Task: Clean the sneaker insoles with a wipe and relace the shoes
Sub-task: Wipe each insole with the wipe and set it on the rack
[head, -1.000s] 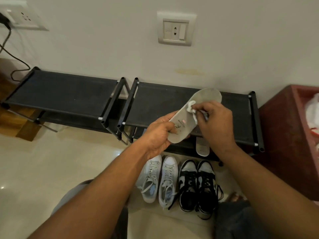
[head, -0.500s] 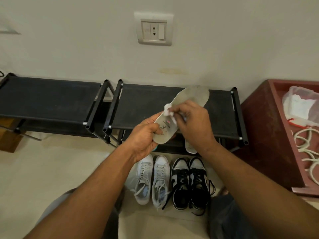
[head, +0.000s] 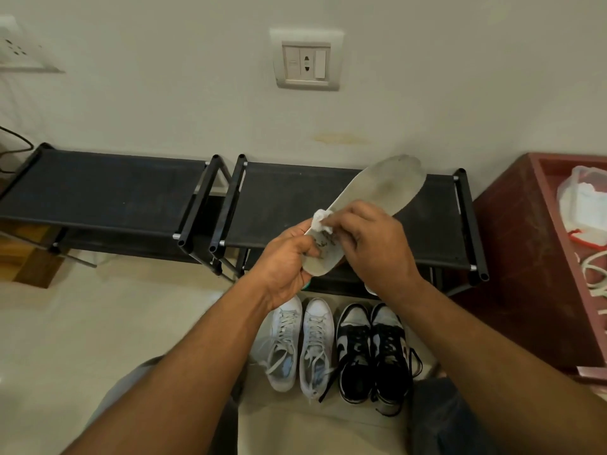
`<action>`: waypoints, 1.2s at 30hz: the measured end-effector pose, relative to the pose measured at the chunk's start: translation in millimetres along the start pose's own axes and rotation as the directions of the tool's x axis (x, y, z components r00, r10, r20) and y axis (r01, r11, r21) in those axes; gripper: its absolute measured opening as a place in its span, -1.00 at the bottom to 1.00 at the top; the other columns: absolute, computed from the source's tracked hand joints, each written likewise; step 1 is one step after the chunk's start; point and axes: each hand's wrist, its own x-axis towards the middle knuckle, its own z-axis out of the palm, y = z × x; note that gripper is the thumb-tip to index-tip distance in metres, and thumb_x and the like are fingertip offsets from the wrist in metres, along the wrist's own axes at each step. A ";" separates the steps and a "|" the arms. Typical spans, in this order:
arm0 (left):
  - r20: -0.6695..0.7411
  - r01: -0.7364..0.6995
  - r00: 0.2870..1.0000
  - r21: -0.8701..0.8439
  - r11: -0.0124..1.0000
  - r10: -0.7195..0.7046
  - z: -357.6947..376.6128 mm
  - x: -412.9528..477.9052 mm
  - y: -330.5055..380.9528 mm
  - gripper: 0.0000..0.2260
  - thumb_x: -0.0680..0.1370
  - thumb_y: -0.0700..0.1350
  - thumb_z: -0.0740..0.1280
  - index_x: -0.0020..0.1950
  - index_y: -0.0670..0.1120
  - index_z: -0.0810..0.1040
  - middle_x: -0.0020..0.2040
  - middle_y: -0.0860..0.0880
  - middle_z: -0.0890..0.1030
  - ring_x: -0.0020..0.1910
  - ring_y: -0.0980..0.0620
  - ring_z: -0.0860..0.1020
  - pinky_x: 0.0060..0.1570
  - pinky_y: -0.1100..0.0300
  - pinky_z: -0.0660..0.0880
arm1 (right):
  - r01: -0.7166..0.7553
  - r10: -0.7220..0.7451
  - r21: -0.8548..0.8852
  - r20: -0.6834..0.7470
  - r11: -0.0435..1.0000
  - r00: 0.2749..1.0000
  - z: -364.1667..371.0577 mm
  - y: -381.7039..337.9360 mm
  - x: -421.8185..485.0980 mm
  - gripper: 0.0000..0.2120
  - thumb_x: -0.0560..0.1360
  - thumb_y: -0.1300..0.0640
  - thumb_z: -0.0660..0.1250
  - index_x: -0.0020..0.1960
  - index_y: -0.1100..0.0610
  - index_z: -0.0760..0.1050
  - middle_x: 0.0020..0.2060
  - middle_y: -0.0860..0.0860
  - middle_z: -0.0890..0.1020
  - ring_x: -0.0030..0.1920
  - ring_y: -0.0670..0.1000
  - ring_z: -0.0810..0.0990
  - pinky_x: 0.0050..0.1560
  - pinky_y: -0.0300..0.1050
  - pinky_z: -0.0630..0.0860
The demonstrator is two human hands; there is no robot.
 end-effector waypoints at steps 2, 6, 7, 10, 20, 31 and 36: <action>0.001 -0.010 1.000 0.036 0.999 0.010 -0.7 1.7 -0.1 -0.42 0.51 -0.48 0.06 0.44 -0.19 0.57 0.21 -0.26 0.67 0.15 -0.13 0.66 0.18 0.02 0.63 | -0.090 0.090 0.009 -0.062 0.996 0.994 -1.8 6.8 3.3 -0.86 0.56 0.25 0.45 0.08 0.11 0.71 -0.07 -0.03 0.66 -0.09 -0.04 0.63 -0.08 -0.05 0.62; -0.004 -0.049 0.999 0.019 0.999 0.049 -2.1 0.0 2.7 -0.55 0.51 -0.43 0.19 0.34 -0.21 0.63 0.12 -0.23 0.68 0.09 -0.10 0.63 0.20 0.02 0.58 | -0.064 0.066 0.027 -0.048 0.998 0.997 0.7 2.0 2.2 -0.86 0.55 0.26 0.46 0.09 0.12 0.71 -0.07 -0.03 0.64 -0.09 -0.05 0.62 -0.08 -0.11 0.61; 0.024 -0.058 0.998 0.010 0.998 0.058 -2.1 -1.2 3.7 -0.60 0.52 -0.39 0.26 0.33 -0.22 0.63 0.11 -0.21 0.68 0.08 -0.08 0.64 0.20 0.03 0.60 | -0.032 0.033 0.036 -0.023 0.999 0.999 1.3 0.2 0.8 -0.86 0.55 0.26 0.47 0.09 0.13 0.71 -0.08 -0.02 0.63 -0.10 -0.03 0.62 -0.08 -0.10 0.61; 0.097 -0.054 0.994 -0.018 0.998 0.056 0.1 -5.1 6.4 -0.66 0.60 -0.26 0.36 0.37 -0.25 0.58 0.13 -0.20 0.67 0.11 -0.07 0.66 0.24 0.04 0.62 | -0.014 0.014 0.048 -0.003 0.999 1.000 0.0 2.4 0.0 -0.85 0.54 0.25 0.48 0.10 0.13 0.71 -0.08 -0.02 0.64 -0.09 -0.03 0.63 -0.07 -0.10 0.62; 0.085 0.047 0.996 -0.093 0.995 -0.040 -0.7 -11.4 16.9 -0.71 0.69 -0.06 0.30 0.31 -0.21 0.59 0.09 -0.16 0.69 0.05 -0.06 0.68 0.07 0.06 0.67 | 0.058 -0.058 0.055 -0.003 0.997 0.998 -5.5 -2.6 -1.8 -0.89 0.56 0.23 0.48 0.06 0.11 0.72 -0.12 -0.02 0.62 -0.12 -0.01 0.61 -0.12 -0.06 0.59; 0.055 -0.032 0.998 0.143 0.989 0.024 -7.2 0.6 3.7 -0.70 0.52 -0.31 0.48 0.25 -0.20 0.64 0.05 -0.21 0.71 0.01 -0.10 0.69 0.17 -0.05 0.61 | -0.023 0.025 0.062 -0.033 0.998 0.999 -11.1 1.3 1.9 -0.79 0.56 0.23 0.46 0.17 0.09 0.70 0.02 -0.04 0.72 0.03 0.00 0.67 0.06 0.02 0.62; -0.106 -0.048 0.992 0.199 0.979 0.070 -6.5 3.8 1.7 -0.50 0.33 -0.34 0.47 0.28 -0.29 0.58 0.01 -0.27 0.65 0.01 -0.21 0.63 0.12 -0.12 0.60 | 0.060 -0.060 0.012 0.109 0.998 0.992 -3.2 -22.6 -3.2 -0.71 0.53 0.23 0.47 0.25 0.12 0.67 0.03 0.04 0.71 0.04 0.09 0.67 0.04 0.08 0.65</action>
